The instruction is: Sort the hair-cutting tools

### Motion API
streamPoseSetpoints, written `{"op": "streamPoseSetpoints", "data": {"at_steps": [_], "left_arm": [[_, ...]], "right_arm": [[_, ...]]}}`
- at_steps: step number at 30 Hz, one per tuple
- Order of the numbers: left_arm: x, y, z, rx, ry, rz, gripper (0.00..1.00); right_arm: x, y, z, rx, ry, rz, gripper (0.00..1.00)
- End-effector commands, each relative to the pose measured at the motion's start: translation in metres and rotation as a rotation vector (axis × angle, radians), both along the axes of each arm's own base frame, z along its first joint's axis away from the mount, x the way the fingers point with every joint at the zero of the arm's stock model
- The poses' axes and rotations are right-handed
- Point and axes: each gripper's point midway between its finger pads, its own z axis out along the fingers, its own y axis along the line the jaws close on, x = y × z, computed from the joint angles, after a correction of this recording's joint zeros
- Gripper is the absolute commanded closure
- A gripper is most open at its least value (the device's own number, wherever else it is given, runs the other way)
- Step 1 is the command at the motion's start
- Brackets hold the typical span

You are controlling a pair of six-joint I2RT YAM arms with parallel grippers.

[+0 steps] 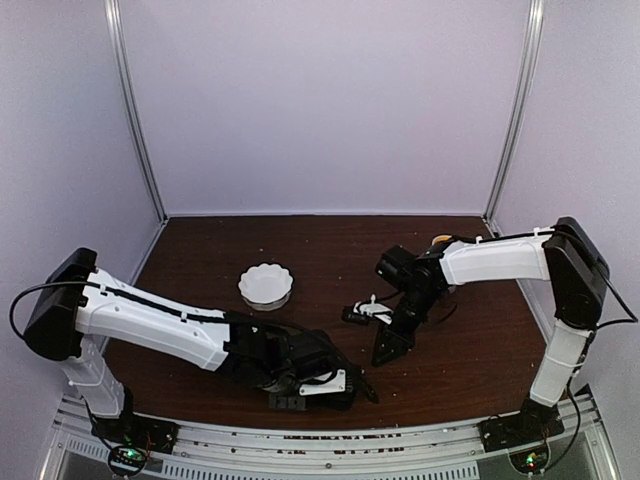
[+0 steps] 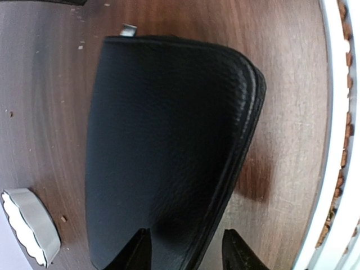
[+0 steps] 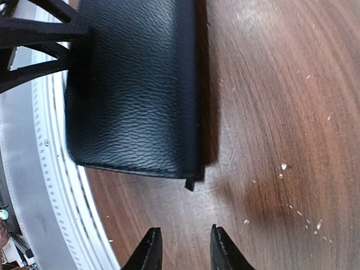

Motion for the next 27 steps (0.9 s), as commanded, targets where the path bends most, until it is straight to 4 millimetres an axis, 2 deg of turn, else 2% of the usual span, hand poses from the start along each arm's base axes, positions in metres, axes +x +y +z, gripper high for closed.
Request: {"op": "streamPoseSetpoints", "data": {"at_steps": [1, 5, 16, 23, 25, 27], "left_arm": [[-0.001, -0.003, -0.02, 0.065, -0.04, -0.065, 0.54], [-0.005, -0.001, -0.033, 0.101, -0.031, -0.064, 0.59], [-0.007, 0.01, -0.043, 0.122, -0.02, -0.043, 0.65], [-0.006, 0.011, -0.045, 0.113, -0.022, -0.027, 0.68], [-0.006, 0.01, -0.045, 0.108, -0.02, -0.024, 0.69], [-0.007, 0.01, -0.045, 0.104, -0.017, -0.022, 0.69]], "right_arm": [[-0.001, 0.001, -0.022, -0.04, 0.026, 0.013, 0.69], [-0.005, 0.007, -0.03, -0.044, 0.044, 0.03, 0.69], [-0.019, 0.027, -0.034, -0.024, 0.047, 0.108, 0.67], [-0.015, 0.032, -0.038, -0.03, 0.028, 0.089, 0.71], [-0.015, 0.032, -0.038, -0.027, 0.022, 0.085, 0.74], [-0.014, 0.033, -0.037, -0.021, 0.014, 0.08, 0.82]]}}
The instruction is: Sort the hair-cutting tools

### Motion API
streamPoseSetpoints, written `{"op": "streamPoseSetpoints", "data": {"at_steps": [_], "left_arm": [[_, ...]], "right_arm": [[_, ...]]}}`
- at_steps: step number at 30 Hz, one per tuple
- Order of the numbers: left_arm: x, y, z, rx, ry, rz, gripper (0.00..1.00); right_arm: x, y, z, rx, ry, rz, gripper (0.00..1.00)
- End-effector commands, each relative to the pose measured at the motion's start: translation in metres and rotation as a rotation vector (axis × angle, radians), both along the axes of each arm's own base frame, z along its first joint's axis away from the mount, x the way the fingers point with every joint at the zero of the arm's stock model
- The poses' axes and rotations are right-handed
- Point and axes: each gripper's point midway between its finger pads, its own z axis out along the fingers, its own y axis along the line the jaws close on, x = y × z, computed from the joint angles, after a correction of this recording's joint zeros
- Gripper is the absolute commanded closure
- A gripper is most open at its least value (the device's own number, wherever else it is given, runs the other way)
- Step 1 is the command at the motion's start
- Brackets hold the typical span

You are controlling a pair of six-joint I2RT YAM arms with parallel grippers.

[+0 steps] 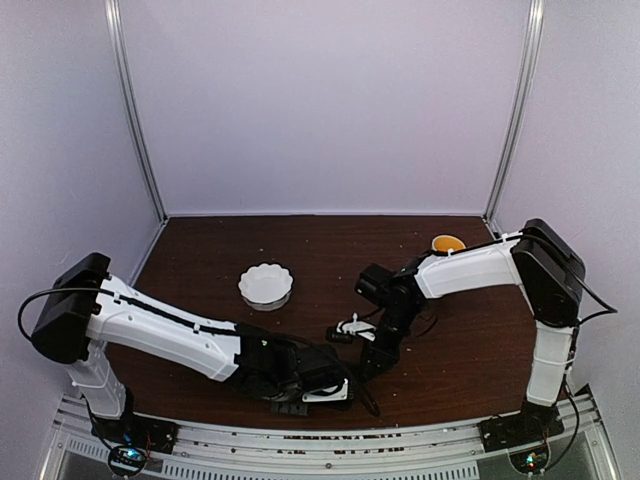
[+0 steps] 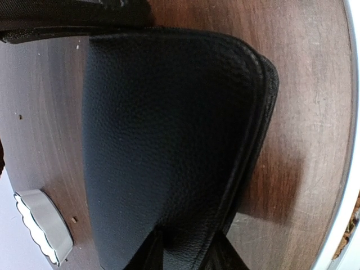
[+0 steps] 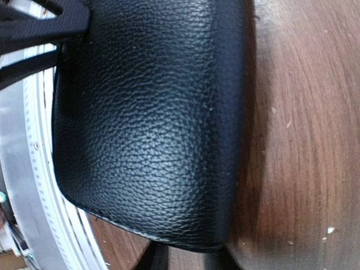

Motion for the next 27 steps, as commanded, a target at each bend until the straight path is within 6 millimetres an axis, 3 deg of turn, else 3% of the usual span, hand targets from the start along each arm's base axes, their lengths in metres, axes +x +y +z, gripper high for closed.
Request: {"op": "streamPoseSetpoints", "data": {"at_steps": [1, 4, 8, 12, 20, 24, 27], "left_arm": [[-0.009, 0.011, -0.028, 0.041, 0.062, 0.007, 0.69], [-0.009, 0.011, -0.028, 0.039, 0.059, 0.013, 0.71], [-0.002, 0.012, -0.032, 0.039, 0.056, 0.07, 0.75], [0.008, 0.01, -0.035, 0.01, 0.096, 0.159, 0.8], [0.026, -0.007, -0.029, -0.107, 0.081, 0.253, 0.89], [0.036, 0.003, -0.031, -0.097, 0.033, 0.294, 0.92], [0.045, 0.016, -0.03, -0.087, -0.009, 0.34, 0.96]], "right_arm": [[0.006, 0.007, -0.001, 0.017, -0.031, -0.008, 0.87], [0.007, 0.005, 0.0, 0.012, -0.045, -0.014, 1.0], [0.003, -0.005, 0.002, -0.018, -0.076, -0.006, 1.0], [-0.019, -0.015, 0.011, -0.032, -0.124, 0.084, 1.0], [-0.054, -0.009, 0.026, 0.002, -0.039, 0.19, 1.0], [-0.053, -0.017, 0.022, -0.033, -0.058, 0.206, 1.0], [-0.035, -0.028, 0.012, -0.087, -0.113, 0.18, 1.0]]}}
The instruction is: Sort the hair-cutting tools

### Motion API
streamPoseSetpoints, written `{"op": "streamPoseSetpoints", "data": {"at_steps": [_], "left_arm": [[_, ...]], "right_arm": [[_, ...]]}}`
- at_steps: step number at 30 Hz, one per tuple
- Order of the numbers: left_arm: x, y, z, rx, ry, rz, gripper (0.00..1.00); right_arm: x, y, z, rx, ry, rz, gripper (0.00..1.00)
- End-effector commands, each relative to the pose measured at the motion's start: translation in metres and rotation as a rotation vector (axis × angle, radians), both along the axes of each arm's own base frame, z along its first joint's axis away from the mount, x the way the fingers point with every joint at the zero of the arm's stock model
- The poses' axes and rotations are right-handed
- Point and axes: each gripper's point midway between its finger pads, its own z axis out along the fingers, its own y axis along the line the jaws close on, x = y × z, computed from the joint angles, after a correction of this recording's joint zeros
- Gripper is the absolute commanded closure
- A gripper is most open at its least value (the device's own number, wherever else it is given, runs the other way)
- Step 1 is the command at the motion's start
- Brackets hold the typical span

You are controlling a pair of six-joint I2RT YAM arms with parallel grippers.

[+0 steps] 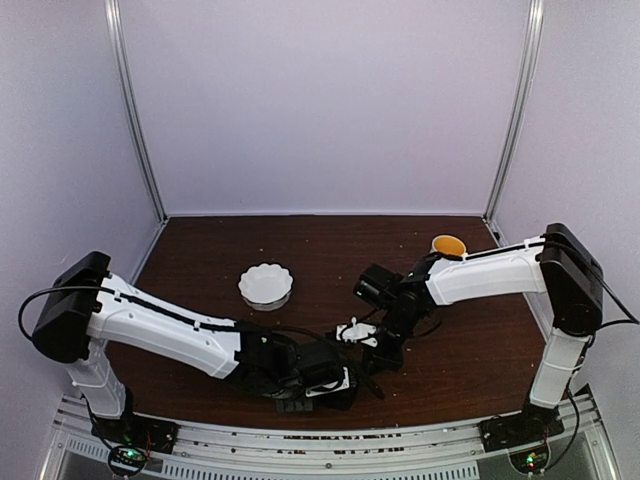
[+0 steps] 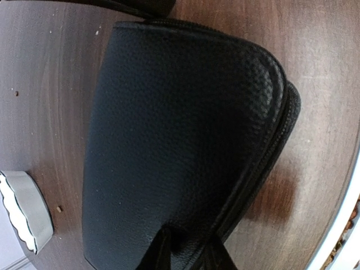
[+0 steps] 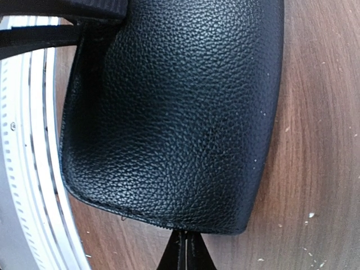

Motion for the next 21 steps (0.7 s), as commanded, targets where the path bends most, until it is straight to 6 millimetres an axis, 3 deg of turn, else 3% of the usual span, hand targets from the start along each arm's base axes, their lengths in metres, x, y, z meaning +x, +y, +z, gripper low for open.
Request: {"op": "streamPoseSetpoints", "data": {"at_steps": [1, 6, 11, 15, 21], "left_arm": [[0.04, 0.022, -0.03, -0.006, -0.05, 0.206, 0.97], [0.056, 0.028, -0.018, -0.047, -0.093, 0.271, 1.0], [0.069, 0.032, -0.014, -0.064, -0.104, 0.318, 1.0], [0.075, 0.039, -0.02, -0.058, -0.085, 0.341, 1.0], [0.073, 0.046, -0.029, -0.034, -0.061, 0.343, 1.0]], "right_arm": [[-0.016, -0.027, -0.003, -0.091, 0.076, 0.028, 1.0], [0.047, -0.028, -0.012, -0.117, -0.02, -0.123, 1.0], [0.083, -0.014, -0.002, -0.08, -0.131, -0.126, 1.0], [0.079, -0.017, -0.002, -0.081, -0.134, -0.064, 1.0], [0.054, -0.052, -0.016, -0.153, -0.136, 0.093, 1.0]]}}
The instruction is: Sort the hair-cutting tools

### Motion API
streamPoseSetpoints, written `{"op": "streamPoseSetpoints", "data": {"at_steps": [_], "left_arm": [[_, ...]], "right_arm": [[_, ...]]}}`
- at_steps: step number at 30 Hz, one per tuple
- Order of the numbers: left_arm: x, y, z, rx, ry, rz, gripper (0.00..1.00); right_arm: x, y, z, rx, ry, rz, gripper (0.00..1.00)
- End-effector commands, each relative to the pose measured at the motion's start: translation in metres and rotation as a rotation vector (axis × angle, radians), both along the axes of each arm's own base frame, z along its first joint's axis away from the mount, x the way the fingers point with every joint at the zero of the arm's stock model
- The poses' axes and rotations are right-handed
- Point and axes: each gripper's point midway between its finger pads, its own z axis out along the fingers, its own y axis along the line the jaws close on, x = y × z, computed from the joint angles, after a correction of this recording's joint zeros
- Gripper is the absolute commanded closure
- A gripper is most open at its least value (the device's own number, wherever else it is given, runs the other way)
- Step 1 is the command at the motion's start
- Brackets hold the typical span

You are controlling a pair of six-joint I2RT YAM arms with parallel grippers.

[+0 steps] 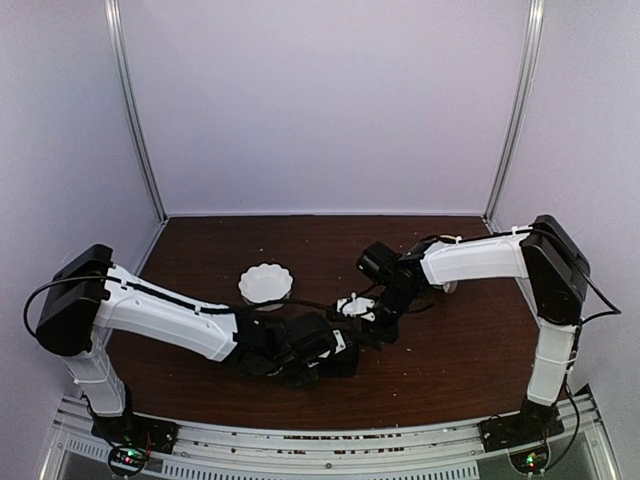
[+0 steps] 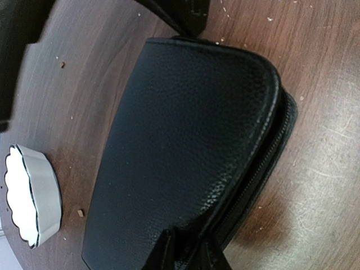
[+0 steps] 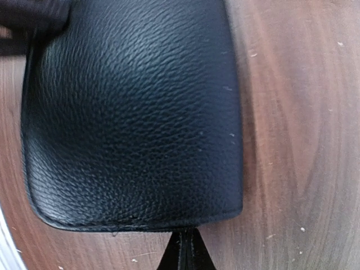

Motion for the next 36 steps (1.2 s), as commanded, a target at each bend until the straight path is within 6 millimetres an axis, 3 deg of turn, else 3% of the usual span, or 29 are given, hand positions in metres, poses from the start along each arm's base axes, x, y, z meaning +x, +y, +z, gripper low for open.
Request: {"op": "streamPoseSetpoints", "data": {"at_steps": [1, 5, 8, 13, 15, 17, 22, 27, 28, 33, 36], "left_arm": [[0.012, 0.05, -0.037, 0.157, 0.037, 0.112, 1.0], [0.01, 0.051, -0.04, 0.165, 0.045, 0.107, 1.0], [0.01, 0.055, -0.039, 0.166, 0.04, 0.11, 1.0], [0.009, 0.059, -0.041, 0.178, 0.044, 0.122, 1.0], [0.009, 0.063, -0.042, 0.187, 0.041, 0.126, 1.0], [0.008, 0.066, -0.043, 0.194, 0.041, 0.129, 1.0], [0.004, 0.069, -0.035, 0.166, 0.044, 0.128, 1.0], [0.003, 0.062, -0.016, 0.122, 0.025, 0.094, 1.0], [0.002, 0.06, -0.014, 0.115, 0.023, 0.085, 1.0], [-0.002, 0.047, -0.003, 0.099, 0.01, 0.037, 0.78], [-0.003, 0.032, 0.01, 0.082, -0.02, -0.015, 0.64]], "right_arm": [[-0.031, -0.052, -0.015, -0.172, 0.024, 0.116, 1.0], [-0.004, -0.061, -0.027, -0.247, -0.087, 0.026, 1.0], [-0.004, -0.06, -0.029, -0.254, -0.07, 0.024, 1.0], [-0.065, -0.051, -0.012, -0.124, 0.078, 0.228, 1.0], [-0.072, -0.053, -0.011, -0.112, 0.076, 0.256, 1.0], [-0.064, -0.059, -0.015, -0.147, 0.06, 0.222, 1.0], [-0.019, -0.076, -0.026, -0.221, 0.016, 0.032, 1.0], [-0.013, -0.066, -0.022, -0.178, 0.014, 0.003, 1.0], [-0.016, -0.063, -0.019, -0.158, 0.028, 0.005, 0.96], [-0.015, -0.042, 0.003, -0.046, 0.035, -0.005, 0.71], [-0.008, -0.031, 0.015, -0.016, 0.039, -0.021, 0.67]]}}
